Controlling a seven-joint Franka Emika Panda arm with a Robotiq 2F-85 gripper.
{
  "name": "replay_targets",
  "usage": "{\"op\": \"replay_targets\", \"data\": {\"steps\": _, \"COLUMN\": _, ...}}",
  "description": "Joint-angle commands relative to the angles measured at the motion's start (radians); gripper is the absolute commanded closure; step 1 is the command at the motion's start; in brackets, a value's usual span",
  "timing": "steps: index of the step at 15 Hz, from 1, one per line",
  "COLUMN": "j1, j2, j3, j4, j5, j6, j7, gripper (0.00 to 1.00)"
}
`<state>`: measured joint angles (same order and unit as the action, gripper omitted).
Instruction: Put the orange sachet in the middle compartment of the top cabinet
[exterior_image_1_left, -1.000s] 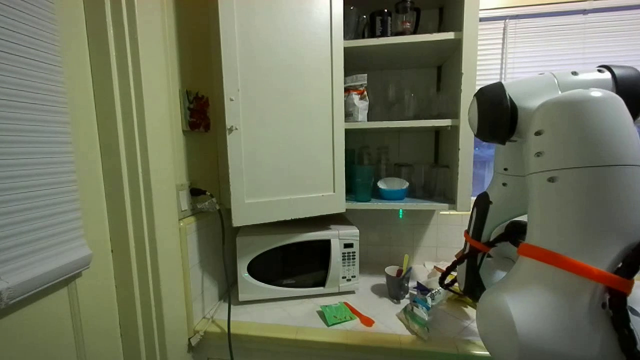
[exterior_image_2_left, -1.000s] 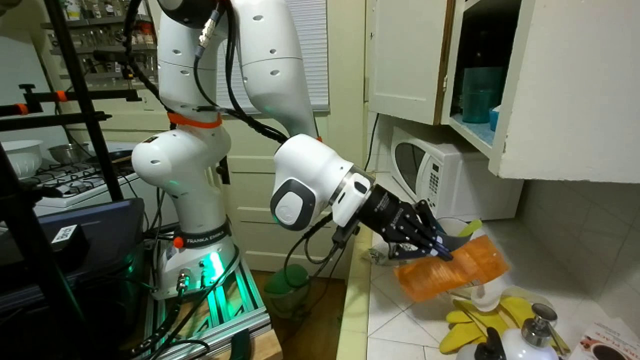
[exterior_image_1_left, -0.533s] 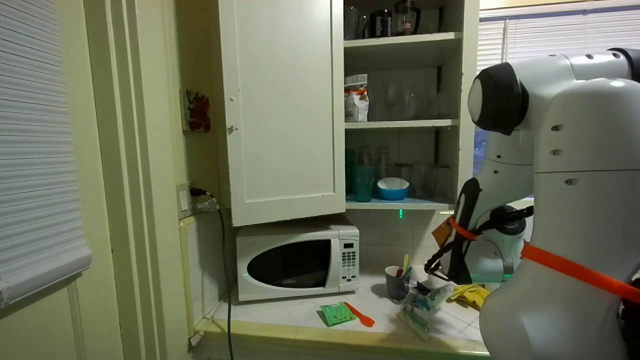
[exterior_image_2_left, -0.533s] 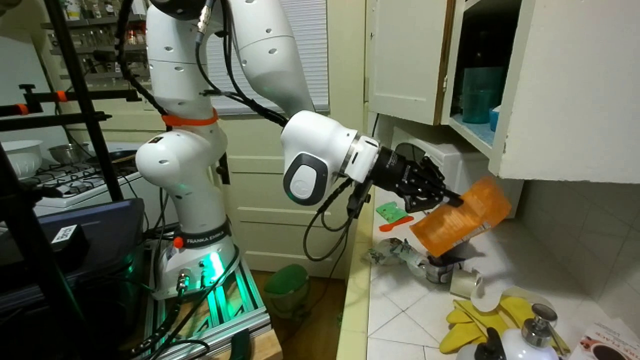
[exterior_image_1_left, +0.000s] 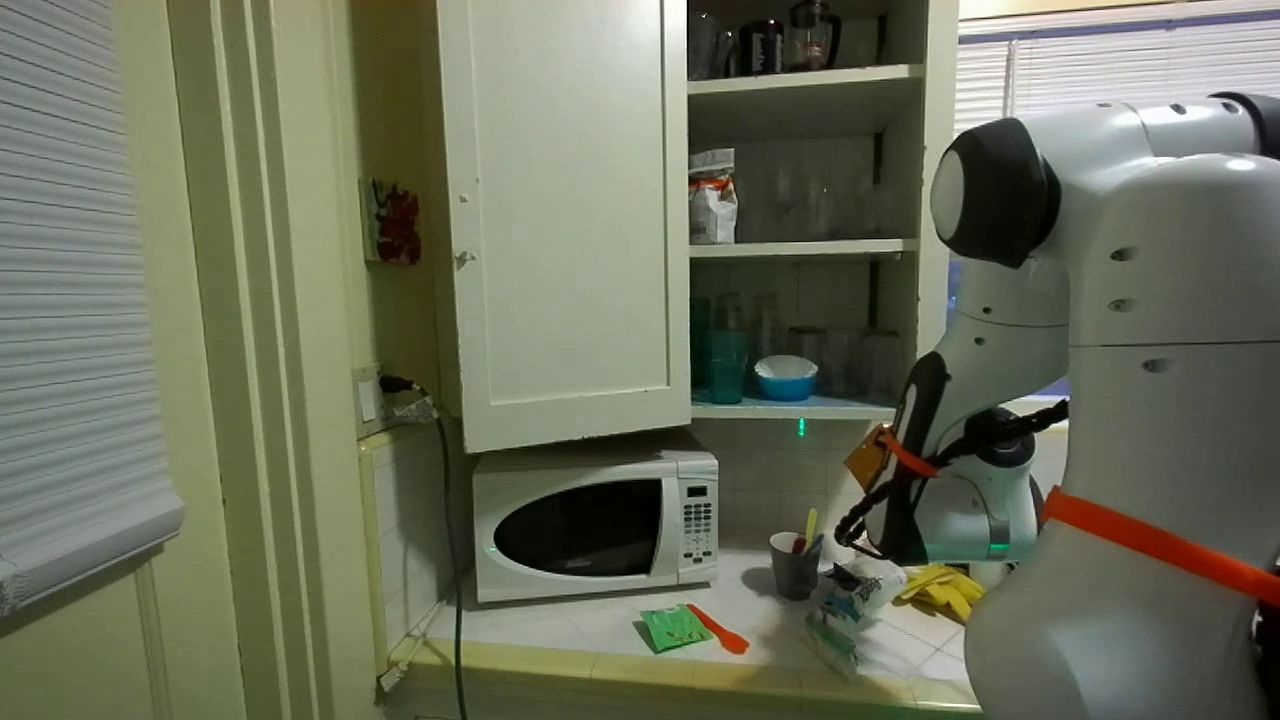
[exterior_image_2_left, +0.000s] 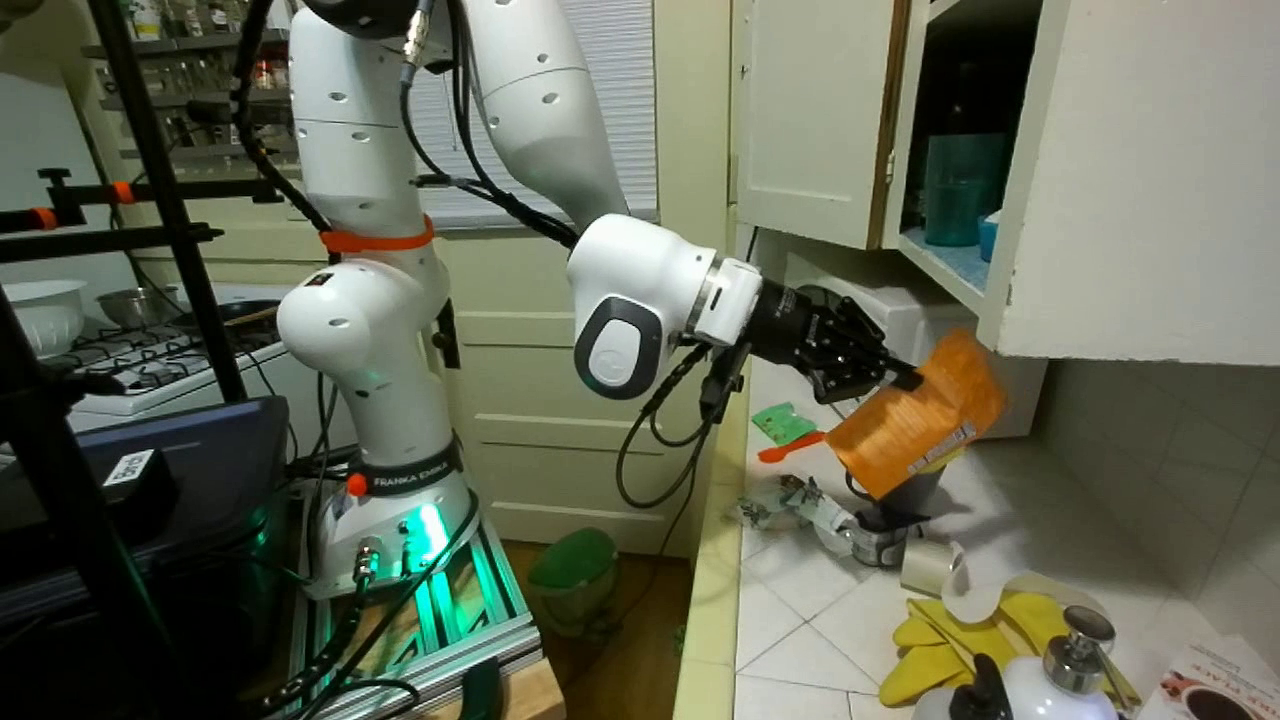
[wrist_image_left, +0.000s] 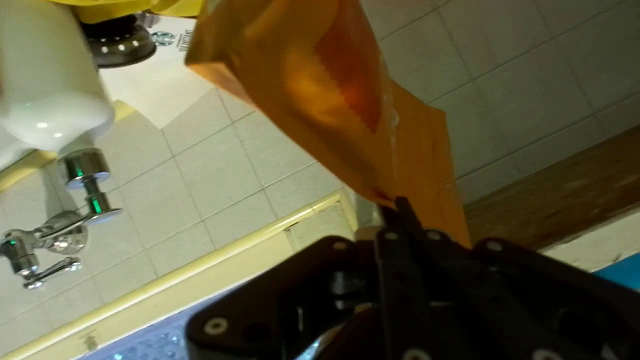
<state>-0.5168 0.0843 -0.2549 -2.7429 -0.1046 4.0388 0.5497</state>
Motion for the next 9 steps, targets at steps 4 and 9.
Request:
{"op": "replay_targets", "data": {"steps": 4, "j1": 0.164, "j2": 0.07, "j3": 0.04, "j4": -0.001, "j5": -0.004, "j6": 0.176, "j7": -0.171, "gripper": 1.0}}
{"op": "replay_targets", "data": {"steps": 9, "j1": 0.24, "j2": -0.125, "j3": 0.065, "j4": -0.08, "j5": -0.019, "j6": 0.184, "j7": -0.306, "gripper": 1.0}}
